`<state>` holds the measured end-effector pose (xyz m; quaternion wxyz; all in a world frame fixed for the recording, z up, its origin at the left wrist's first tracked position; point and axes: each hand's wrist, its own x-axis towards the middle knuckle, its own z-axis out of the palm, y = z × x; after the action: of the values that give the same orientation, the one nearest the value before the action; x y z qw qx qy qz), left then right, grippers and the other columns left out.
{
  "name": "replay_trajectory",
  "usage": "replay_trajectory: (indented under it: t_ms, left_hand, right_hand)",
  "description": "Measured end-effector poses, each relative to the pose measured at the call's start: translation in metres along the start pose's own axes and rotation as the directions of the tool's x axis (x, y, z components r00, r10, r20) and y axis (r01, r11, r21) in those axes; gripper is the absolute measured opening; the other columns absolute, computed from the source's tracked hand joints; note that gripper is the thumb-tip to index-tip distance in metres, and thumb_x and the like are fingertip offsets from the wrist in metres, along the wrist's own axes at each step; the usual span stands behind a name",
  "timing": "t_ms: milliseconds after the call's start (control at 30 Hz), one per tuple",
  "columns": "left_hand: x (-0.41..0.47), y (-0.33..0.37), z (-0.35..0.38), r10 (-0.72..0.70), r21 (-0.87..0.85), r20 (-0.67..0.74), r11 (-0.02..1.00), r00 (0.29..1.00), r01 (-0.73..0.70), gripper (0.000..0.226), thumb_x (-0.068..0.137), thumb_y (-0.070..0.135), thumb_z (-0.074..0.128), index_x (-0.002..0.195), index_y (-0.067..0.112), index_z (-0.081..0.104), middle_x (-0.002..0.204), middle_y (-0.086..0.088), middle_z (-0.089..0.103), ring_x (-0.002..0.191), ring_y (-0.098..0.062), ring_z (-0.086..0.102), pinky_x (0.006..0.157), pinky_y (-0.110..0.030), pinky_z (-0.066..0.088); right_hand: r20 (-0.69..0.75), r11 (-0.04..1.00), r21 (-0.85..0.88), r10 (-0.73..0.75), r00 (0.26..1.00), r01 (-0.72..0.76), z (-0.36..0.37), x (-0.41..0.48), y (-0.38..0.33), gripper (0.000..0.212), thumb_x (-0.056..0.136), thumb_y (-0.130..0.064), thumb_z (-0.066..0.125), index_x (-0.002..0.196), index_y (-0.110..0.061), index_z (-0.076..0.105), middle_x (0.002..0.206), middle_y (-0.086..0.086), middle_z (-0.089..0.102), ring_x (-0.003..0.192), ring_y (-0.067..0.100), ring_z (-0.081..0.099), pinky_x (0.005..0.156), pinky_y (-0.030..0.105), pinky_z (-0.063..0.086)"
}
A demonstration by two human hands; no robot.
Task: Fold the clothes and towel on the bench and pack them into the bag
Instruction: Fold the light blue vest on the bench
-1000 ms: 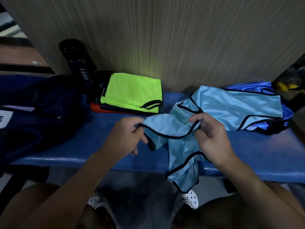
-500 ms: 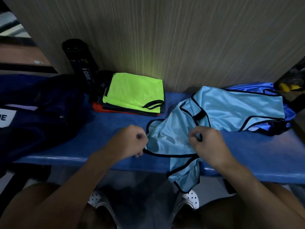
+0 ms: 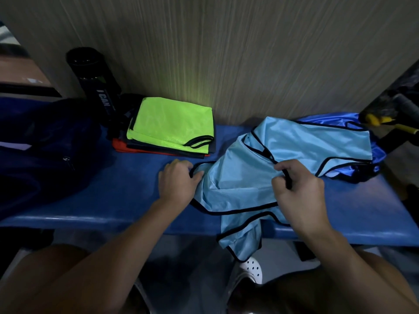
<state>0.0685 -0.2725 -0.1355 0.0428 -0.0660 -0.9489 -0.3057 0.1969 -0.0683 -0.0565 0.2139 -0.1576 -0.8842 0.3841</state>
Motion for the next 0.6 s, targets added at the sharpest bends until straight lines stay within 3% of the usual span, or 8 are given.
replay_trajectory:
  t_ms: [133,233,333,400,467,500,600]
  left_hand:
    - [0.001,0.007,-0.001,-0.062,-0.04,-0.005,0.997,0.998,0.062,0.015,0.087,0.031,0.074,0.077,0.02,0.075,0.082,0.0,0.073,0.085,-0.025,0.067,0.087,-0.045,0.051]
    - [-0.001,0.012,-0.007,-0.093,-0.181,0.021,0.979,0.995,0.095,0.019,0.092,0.023,0.066,0.073,0.019,0.067,0.073,0.005,0.068,0.076,-0.021,0.065,0.082,-0.04,0.052]
    - [-0.005,0.021,-0.026,0.013,-0.417,-0.092,0.907,0.996,-0.051,0.014,0.096,0.009,0.056,0.082,0.011,0.056,0.06,0.002,0.055,0.053,-0.015,0.049,0.052,-0.034,0.041]
    - [-0.009,0.029,-0.043,0.083,-0.503,-0.245,0.841,0.966,-0.2,0.011,0.097,0.003,0.052,0.088,0.01,0.054,0.054,0.003,0.046,0.047,-0.014,0.038,0.046,-0.033,0.032]
    - [-0.012,0.035,-0.057,0.102,-0.534,-0.324,0.801,0.941,-0.271,0.016,0.097,0.001,0.051,0.091,0.013,0.06,0.059,0.005,0.053,0.049,-0.016,0.042,0.048,-0.031,0.034]
    - [-0.014,0.037,-0.062,0.123,-0.533,-0.323,0.796,0.938,-0.288,0.021,0.097,-0.001,0.05,0.092,0.014,0.065,0.065,0.008,0.058,0.05,-0.013,0.046,0.048,-0.024,0.035]
    - [-0.026,0.037,-0.067,0.25,-0.506,-0.218,0.797,0.943,-0.329,0.03,0.096,-0.008,0.047,0.104,0.006,0.072,0.089,0.007,0.066,0.06,0.003,0.053,0.057,-0.007,0.035]
  right_hand:
    - [0.036,1.0,0.025,0.001,0.999,-0.002,-0.012,0.003,-0.002,0.015,0.092,-0.006,0.055,0.103,-0.016,0.06,0.044,-0.008,0.042,0.042,0.01,0.039,0.044,0.017,0.031]
    - [0.018,0.997,0.073,0.006,1.0,-0.007,-0.018,0.001,-0.003,0.018,0.094,-0.007,0.055,0.108,-0.018,0.052,0.046,-0.009,0.042,0.044,0.009,0.037,0.046,0.016,0.03]
    - [-0.152,0.989,0.137,0.067,0.986,-0.046,-0.024,-0.006,0.001,0.018,0.096,-0.01,0.054,0.112,-0.016,0.05,0.049,-0.007,0.043,0.045,0.01,0.039,0.048,0.023,0.032]
    - [-0.305,0.972,0.221,0.143,0.942,-0.076,-0.027,-0.012,0.001,0.016,0.096,-0.008,0.051,0.111,-0.011,0.051,0.055,-0.002,0.045,0.045,0.01,0.04,0.047,0.026,0.033]
    - [-0.302,0.966,0.251,0.135,0.944,-0.058,-0.025,-0.017,-0.005,0.015,0.097,-0.005,0.048,0.108,-0.01,0.055,0.06,0.001,0.048,0.045,0.007,0.041,0.044,0.019,0.032]
    - [-0.241,0.969,0.243,0.102,0.965,-0.042,-0.02,-0.02,-0.011,0.016,0.097,-0.004,0.048,0.105,-0.013,0.058,0.062,0.001,0.051,0.044,0.007,0.041,0.043,0.016,0.031]
    - [-0.073,0.955,0.296,0.016,0.997,0.007,0.002,-0.024,-0.028,0.019,0.097,-0.005,0.052,0.104,-0.021,0.06,0.069,-0.001,0.06,0.046,0.007,0.038,0.045,0.02,0.035]
